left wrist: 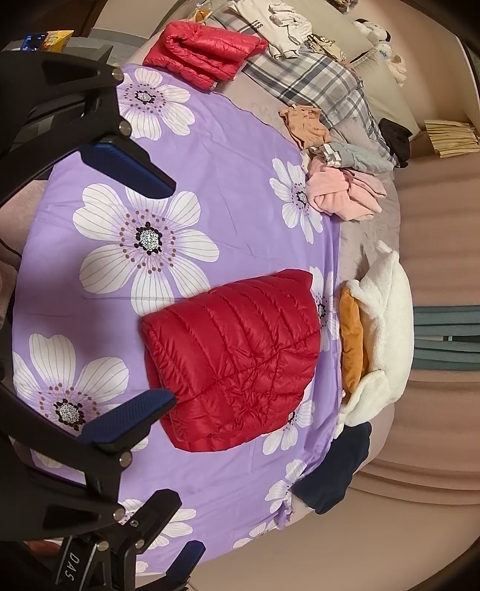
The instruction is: Fold large clothes
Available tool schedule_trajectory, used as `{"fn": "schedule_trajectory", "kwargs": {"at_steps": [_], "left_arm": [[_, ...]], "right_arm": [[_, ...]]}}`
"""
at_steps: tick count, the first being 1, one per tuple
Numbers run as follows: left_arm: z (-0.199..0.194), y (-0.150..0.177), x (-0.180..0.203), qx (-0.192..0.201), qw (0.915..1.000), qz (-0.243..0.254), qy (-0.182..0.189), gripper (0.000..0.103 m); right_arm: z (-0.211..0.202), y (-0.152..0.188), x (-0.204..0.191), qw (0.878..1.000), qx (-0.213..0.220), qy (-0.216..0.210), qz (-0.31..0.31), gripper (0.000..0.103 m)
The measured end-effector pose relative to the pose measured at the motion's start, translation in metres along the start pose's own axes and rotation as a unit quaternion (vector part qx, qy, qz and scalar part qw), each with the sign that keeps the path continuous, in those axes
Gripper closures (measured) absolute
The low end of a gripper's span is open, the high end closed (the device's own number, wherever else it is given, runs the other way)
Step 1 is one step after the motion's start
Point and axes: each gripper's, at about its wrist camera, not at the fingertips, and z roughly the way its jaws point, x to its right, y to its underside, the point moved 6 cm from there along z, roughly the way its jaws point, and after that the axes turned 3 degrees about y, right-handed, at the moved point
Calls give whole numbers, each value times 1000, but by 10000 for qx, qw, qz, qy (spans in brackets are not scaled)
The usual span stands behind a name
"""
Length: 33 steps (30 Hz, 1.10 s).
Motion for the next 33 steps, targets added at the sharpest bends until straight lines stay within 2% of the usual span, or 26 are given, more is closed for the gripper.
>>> {"fn": "schedule_trajectory", "kwargs": {"at_steps": [33], "left_arm": [[5, 3, -3, -105, 9999, 51, 81, 0]], "right_arm": [[1, 1, -3, 10000, -9, -23, 6, 1]]}}
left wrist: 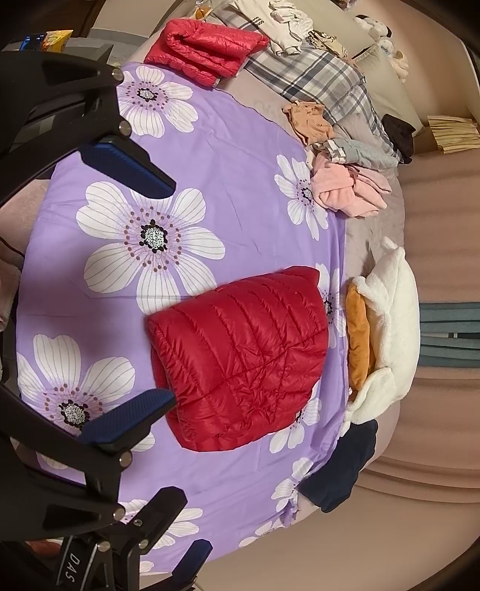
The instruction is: Fold large clothes
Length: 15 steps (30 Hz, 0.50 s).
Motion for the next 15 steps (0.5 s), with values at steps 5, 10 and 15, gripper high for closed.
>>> {"fn": "schedule_trajectory", "kwargs": {"at_steps": [5, 10, 15], "left_arm": [[0, 1, 0, -7, 10000, -9, 0, 0], [1, 2, 1, -13, 10000, 3, 1, 0], [1, 2, 1, -13, 10000, -1, -18, 0]], "right_arm": [[2, 3, 0, 10000, -11, 4, -9, 1], [2, 2, -1, 10000, -11, 8, -9, 1], [2, 2, -1, 10000, -16, 4, -17, 1]]}}
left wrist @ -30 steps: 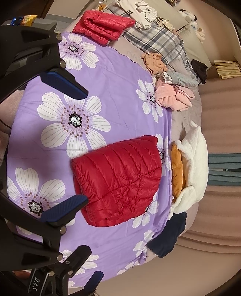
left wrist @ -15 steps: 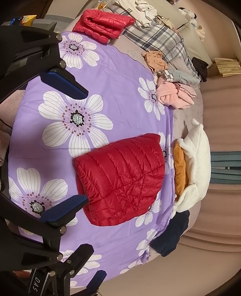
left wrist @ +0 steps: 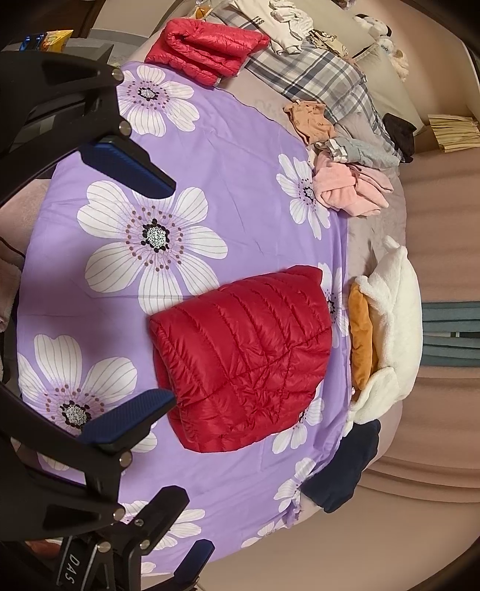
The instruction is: Fold large clothes
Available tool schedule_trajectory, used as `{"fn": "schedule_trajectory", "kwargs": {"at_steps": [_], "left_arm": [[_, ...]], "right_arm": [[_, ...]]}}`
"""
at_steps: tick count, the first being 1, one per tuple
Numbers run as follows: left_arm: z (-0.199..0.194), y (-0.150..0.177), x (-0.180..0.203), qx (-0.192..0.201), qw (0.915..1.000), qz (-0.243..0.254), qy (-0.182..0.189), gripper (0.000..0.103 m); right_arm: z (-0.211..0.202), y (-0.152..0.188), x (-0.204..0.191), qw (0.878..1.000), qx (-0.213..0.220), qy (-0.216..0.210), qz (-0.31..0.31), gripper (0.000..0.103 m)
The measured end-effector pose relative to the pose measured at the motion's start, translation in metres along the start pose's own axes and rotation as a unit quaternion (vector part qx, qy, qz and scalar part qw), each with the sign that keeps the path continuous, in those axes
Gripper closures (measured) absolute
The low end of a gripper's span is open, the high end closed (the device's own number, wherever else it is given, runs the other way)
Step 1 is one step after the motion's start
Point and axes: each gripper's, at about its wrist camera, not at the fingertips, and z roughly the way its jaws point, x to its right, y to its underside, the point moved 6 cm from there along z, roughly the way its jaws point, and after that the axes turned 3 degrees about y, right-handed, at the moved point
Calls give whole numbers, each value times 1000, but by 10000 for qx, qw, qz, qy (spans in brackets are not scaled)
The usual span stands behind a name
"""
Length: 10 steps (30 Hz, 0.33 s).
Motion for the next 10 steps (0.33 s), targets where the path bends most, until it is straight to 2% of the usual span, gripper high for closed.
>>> {"fn": "schedule_trajectory", "kwargs": {"at_steps": [10], "left_arm": [[4, 2, -4, -14, 10000, 24, 19, 0]], "right_arm": [[3, 1, 0, 10000, 6, -7, -24, 1]]}}
